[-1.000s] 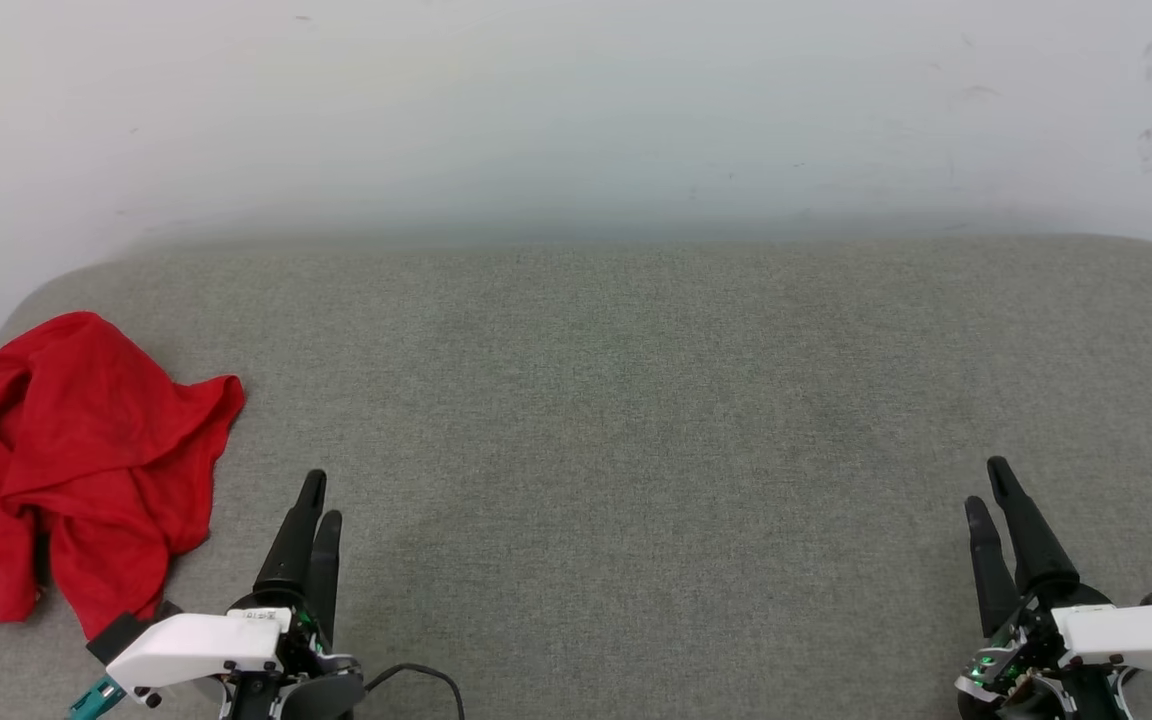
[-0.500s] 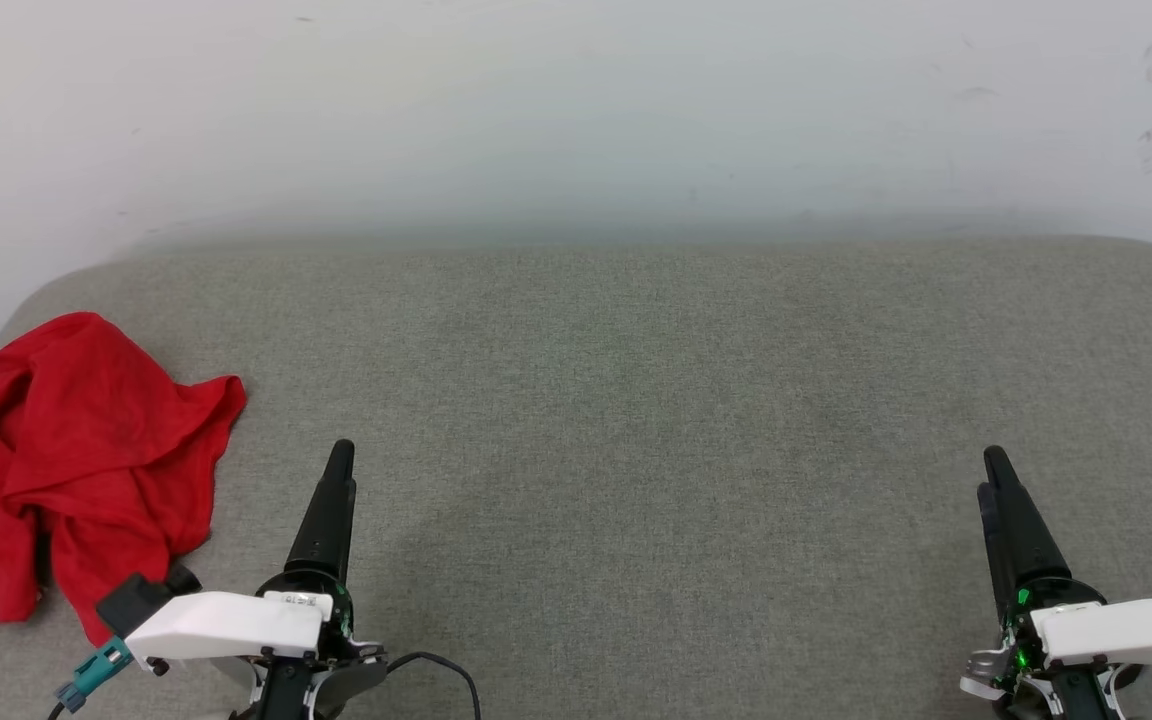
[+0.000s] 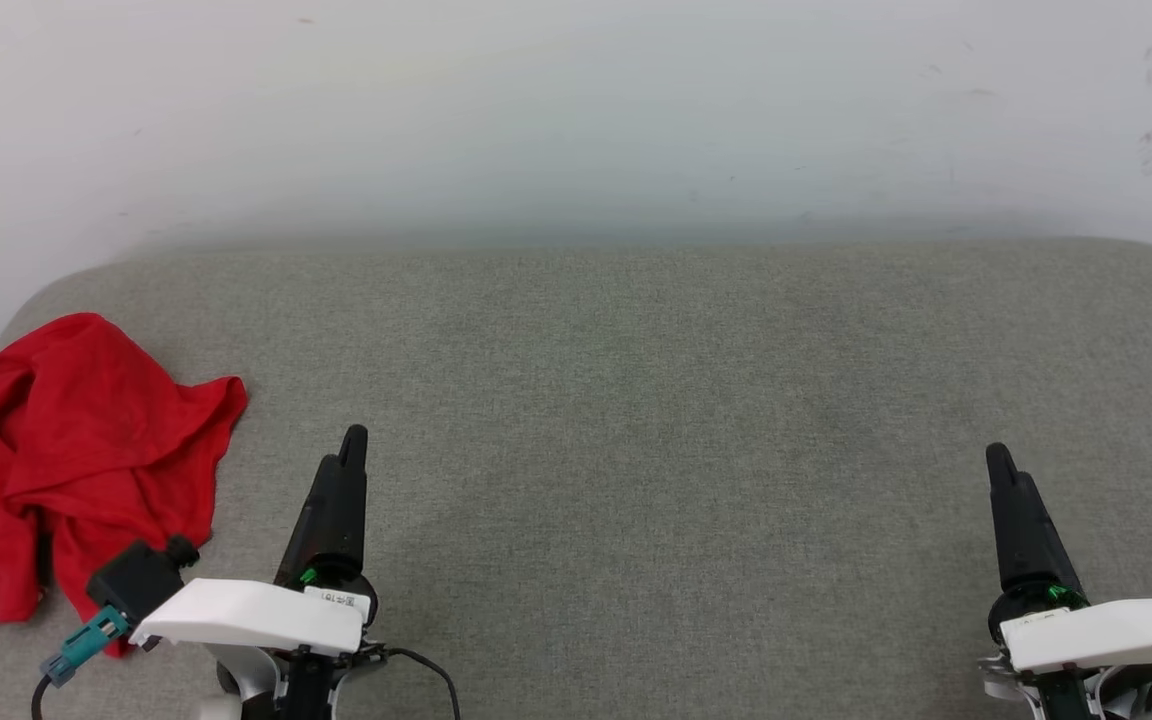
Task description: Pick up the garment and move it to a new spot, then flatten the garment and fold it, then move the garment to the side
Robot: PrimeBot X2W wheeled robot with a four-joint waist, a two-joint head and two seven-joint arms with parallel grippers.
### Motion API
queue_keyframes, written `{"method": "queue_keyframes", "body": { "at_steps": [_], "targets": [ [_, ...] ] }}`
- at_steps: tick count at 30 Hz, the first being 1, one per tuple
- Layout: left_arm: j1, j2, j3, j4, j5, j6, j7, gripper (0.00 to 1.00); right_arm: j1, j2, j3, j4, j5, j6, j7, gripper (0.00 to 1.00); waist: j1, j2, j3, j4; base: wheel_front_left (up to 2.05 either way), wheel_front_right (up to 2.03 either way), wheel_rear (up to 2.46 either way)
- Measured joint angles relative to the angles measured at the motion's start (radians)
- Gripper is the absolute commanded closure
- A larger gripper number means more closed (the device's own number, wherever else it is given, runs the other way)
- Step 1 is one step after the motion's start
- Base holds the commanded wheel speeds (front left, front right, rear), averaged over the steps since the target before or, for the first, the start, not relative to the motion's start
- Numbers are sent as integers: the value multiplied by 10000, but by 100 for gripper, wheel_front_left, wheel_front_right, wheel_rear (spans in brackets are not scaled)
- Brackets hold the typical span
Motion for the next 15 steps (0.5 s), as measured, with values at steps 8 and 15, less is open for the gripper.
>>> {"method": "queue_keyframes", "body": {
  "at_steps": [8,15],
  "targets": [
    [15,-13,25,-159,1860,0,-255,0,69,31,4,-205,-2301,0,-176,0,0,0,-23,-1,0,0,0],
    [60,-13,-125,-157,3576,0,-468,0,103,36,-31,-439,-4019,0,-157,0,0,0,-28,1,0,0,0]
  ]
}}
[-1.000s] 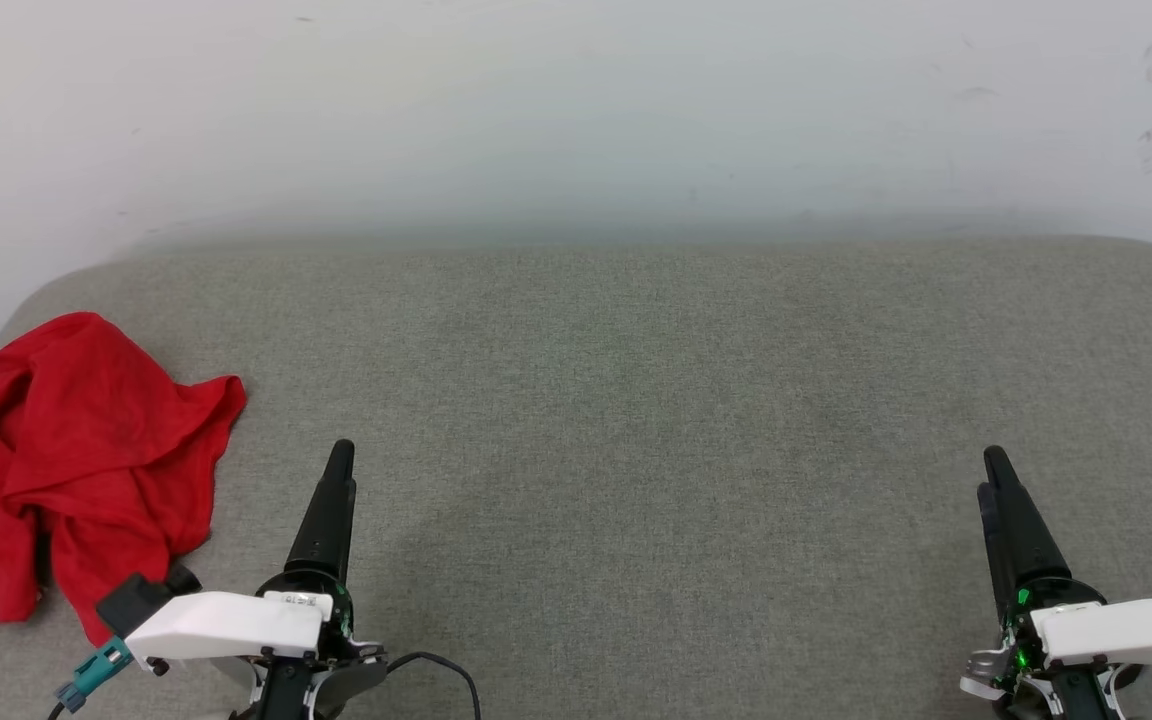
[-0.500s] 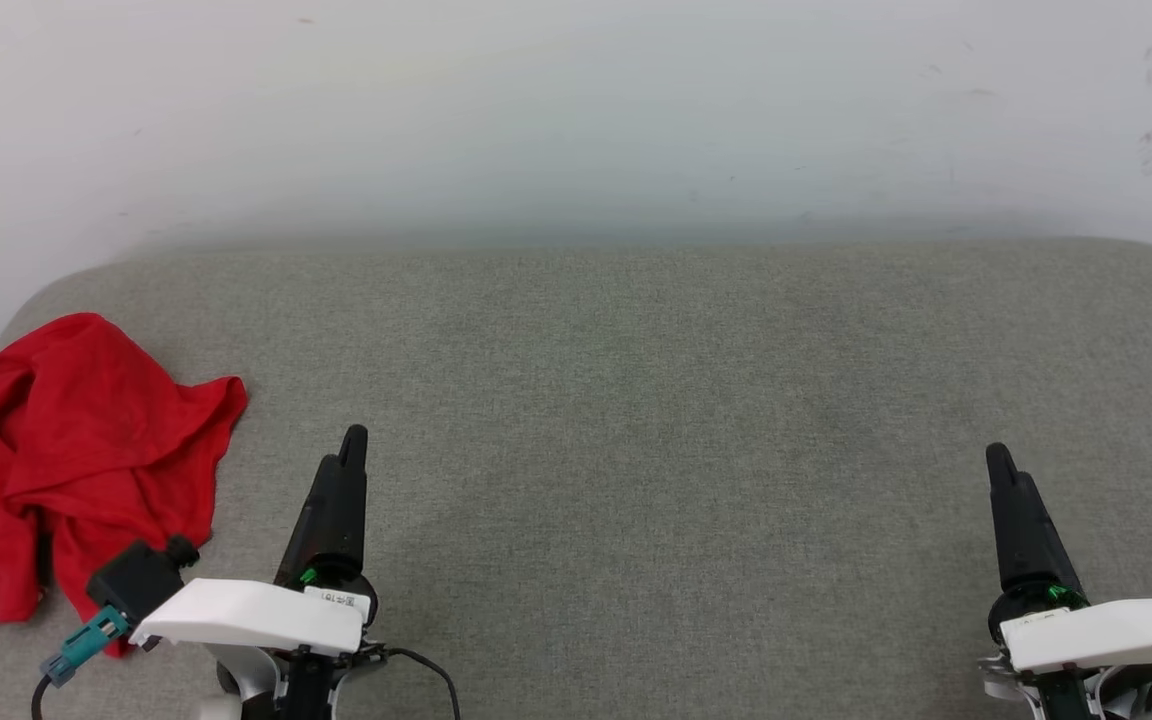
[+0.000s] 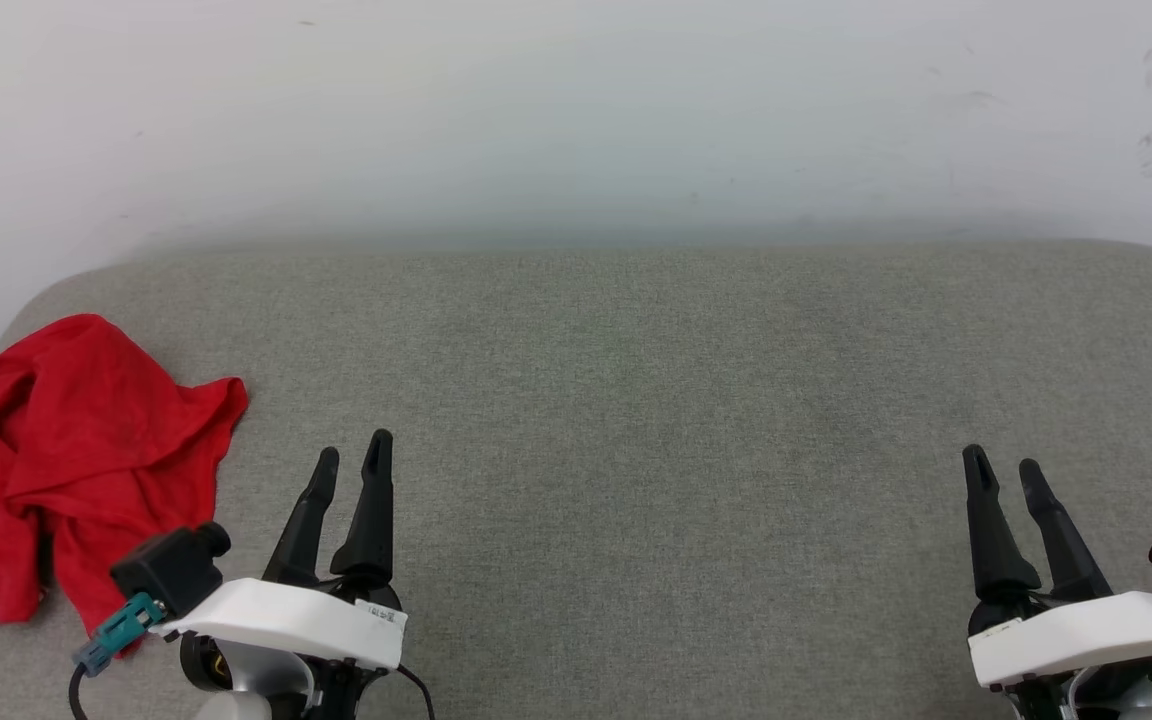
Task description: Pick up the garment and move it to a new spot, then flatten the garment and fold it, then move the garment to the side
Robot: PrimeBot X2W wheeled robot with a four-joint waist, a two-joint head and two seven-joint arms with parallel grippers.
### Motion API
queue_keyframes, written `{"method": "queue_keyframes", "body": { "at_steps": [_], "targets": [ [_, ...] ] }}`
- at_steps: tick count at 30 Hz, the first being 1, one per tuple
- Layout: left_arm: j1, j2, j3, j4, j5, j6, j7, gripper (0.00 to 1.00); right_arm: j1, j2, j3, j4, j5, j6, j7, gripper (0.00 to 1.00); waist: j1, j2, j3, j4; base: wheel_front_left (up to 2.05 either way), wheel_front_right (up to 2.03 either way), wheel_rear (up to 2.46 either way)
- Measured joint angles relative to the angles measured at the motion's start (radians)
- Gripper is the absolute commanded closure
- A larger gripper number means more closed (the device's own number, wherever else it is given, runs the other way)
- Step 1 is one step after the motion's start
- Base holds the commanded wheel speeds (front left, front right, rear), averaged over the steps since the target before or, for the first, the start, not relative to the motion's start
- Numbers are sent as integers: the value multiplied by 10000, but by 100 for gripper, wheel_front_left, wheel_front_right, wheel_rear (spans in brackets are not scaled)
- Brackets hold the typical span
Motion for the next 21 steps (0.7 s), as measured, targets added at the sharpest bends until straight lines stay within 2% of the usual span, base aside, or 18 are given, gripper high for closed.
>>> {"method": "queue_keyframes", "body": {
  "at_steps": [10,21],
  "targets": [
    [24,8,-52,10,1998,0,-267,0,114,10,-21,-336,-1659,2,153,0,0,0,-35,19,0,0,0],
    [55,77,-236,117,3429,86,-539,0,208,12,-58,-621,-3181,2,372,0,0,0,-56,37,0,0,0]
  ]
}}
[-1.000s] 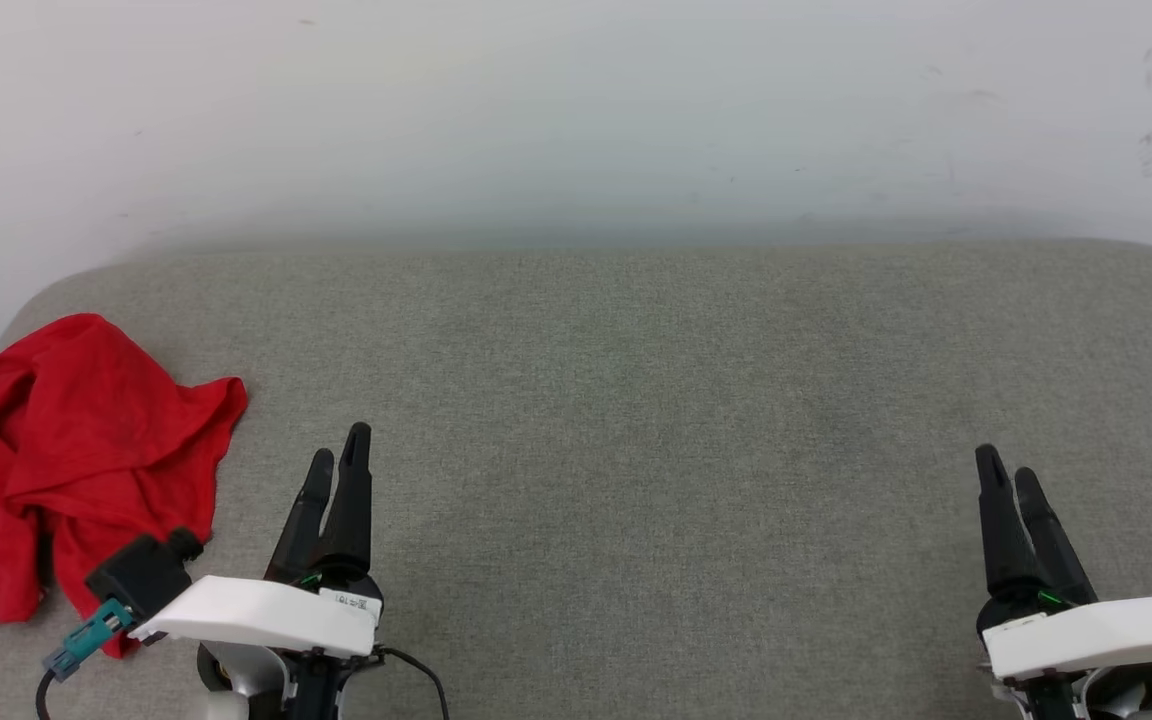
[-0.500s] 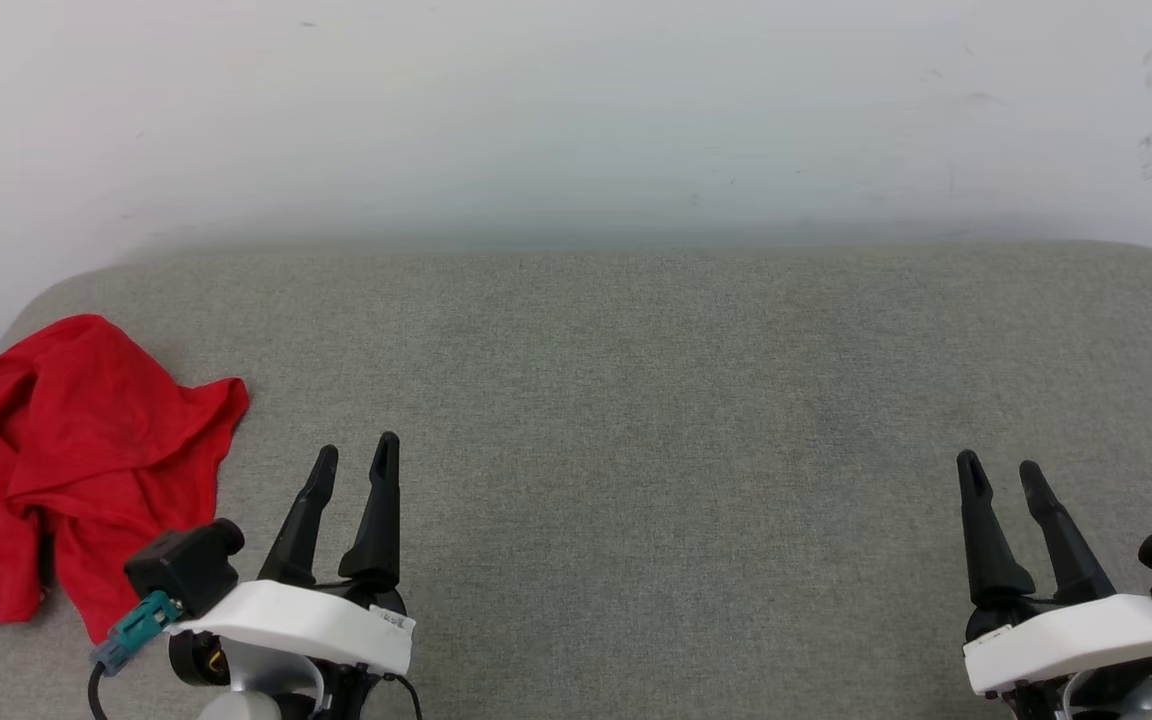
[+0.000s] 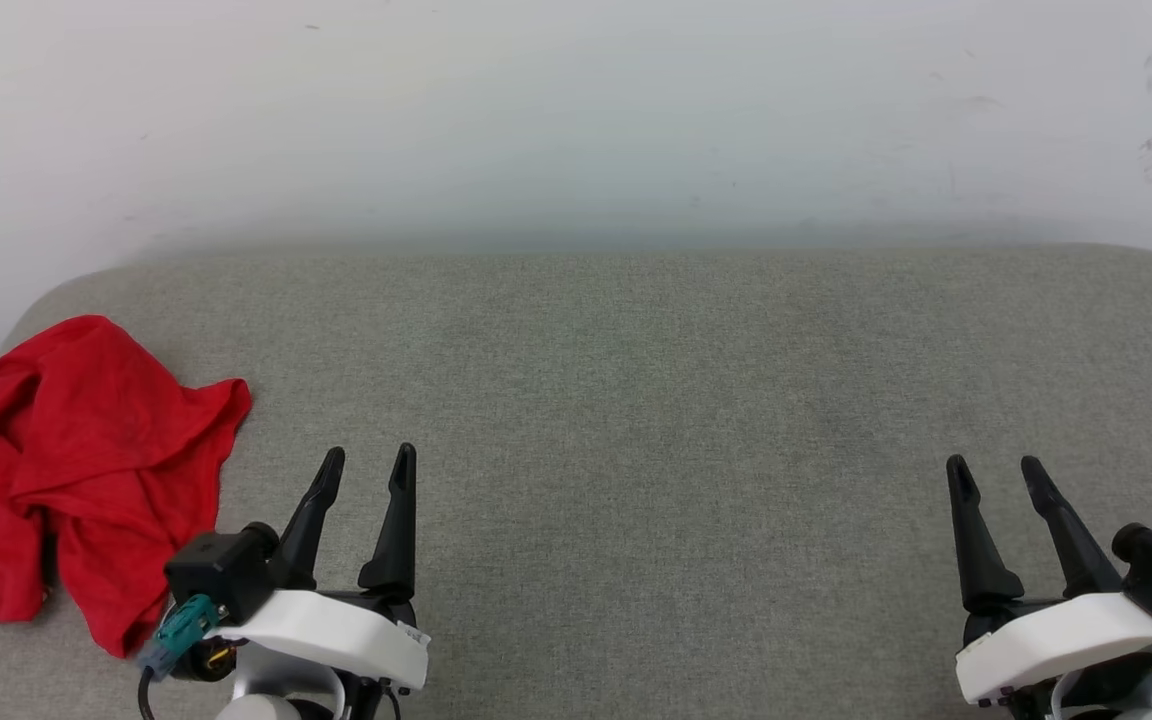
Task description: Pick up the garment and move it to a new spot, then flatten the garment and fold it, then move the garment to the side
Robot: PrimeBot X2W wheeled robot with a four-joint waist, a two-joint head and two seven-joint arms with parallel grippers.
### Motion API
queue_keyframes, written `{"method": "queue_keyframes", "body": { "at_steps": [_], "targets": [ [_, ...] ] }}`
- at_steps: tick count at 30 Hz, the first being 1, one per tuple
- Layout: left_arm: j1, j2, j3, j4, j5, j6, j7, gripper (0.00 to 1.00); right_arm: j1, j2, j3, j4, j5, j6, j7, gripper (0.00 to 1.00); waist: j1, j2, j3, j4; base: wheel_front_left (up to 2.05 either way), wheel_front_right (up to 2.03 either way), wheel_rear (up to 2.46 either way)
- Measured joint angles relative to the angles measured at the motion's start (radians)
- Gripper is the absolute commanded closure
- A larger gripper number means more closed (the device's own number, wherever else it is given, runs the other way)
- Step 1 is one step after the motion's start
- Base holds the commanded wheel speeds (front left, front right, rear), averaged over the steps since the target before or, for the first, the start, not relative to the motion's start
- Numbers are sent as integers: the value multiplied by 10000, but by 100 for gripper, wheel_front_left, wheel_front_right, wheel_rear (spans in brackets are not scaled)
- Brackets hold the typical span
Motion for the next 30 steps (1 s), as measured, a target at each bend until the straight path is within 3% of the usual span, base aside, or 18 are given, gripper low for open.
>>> {"method": "queue_keyframes", "body": {
  "at_steps": [12,30],
  "targets": [
    [1,46,-65,362,1003,138,-265,0,150,0,-107,-238,-1241,0,182,0,0,0,-20,12,0,0,0],
    [-4,-6,35,945,1858,48,-621,0,420,0,-267,-485,-2132,0,422,0,0,0,-64,111,0,0,0]
  ]
}}
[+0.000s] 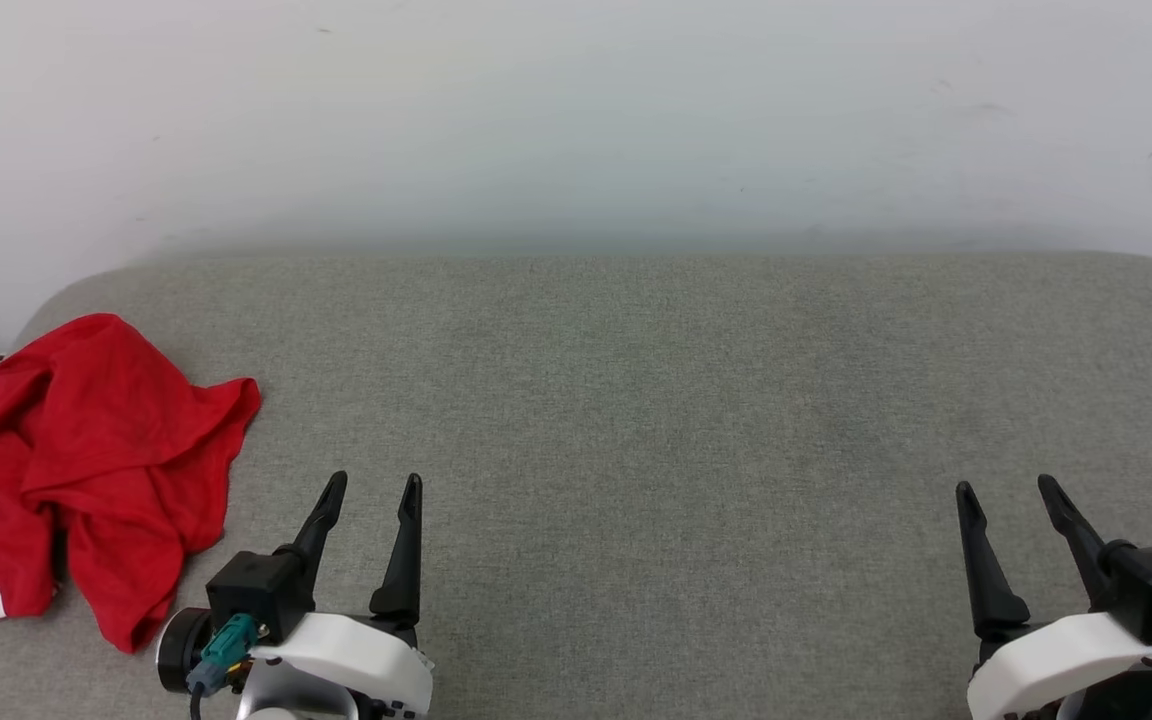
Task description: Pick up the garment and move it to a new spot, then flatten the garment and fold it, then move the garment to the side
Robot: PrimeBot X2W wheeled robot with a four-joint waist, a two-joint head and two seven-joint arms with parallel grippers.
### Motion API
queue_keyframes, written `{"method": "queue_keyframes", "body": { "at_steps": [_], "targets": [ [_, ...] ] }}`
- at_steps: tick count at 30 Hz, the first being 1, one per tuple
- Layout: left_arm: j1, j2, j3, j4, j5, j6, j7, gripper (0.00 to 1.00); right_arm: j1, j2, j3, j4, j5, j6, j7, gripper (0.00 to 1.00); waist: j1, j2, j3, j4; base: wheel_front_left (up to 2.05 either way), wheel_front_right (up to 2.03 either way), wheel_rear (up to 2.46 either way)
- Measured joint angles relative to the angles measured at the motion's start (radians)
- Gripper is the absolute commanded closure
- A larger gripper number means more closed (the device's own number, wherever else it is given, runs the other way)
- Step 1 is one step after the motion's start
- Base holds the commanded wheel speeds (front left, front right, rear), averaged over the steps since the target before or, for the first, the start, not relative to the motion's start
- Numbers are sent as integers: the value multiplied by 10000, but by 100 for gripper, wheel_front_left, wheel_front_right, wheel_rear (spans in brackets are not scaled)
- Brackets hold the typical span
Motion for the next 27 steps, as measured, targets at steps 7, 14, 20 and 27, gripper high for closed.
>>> {"method": "queue_keyframes", "body": {
  "at_steps": [7,14,20,27],
  "targets": [
    [-8,-31,27,81,267,-19,-134,0,76,0,-63,-86,-247,0,-52,0,0,0,-2,33,0,0,0],
    [-93,-42,67,184,550,-82,-255,0,90,0,-98,-96,-382,0,-174,0,-1,0,-9,222,0,0,0],
    [-179,-48,226,240,596,-90,-282,0,86,0,-54,-79,-368,2,-242,0,-1,0,-21,674,0,0,0],
    [-217,-50,512,284,537,-105,-293,0,54,0,184,-67,-81,2,-360,0,0,0,-14,1444,0,0,0]
  ]
}}
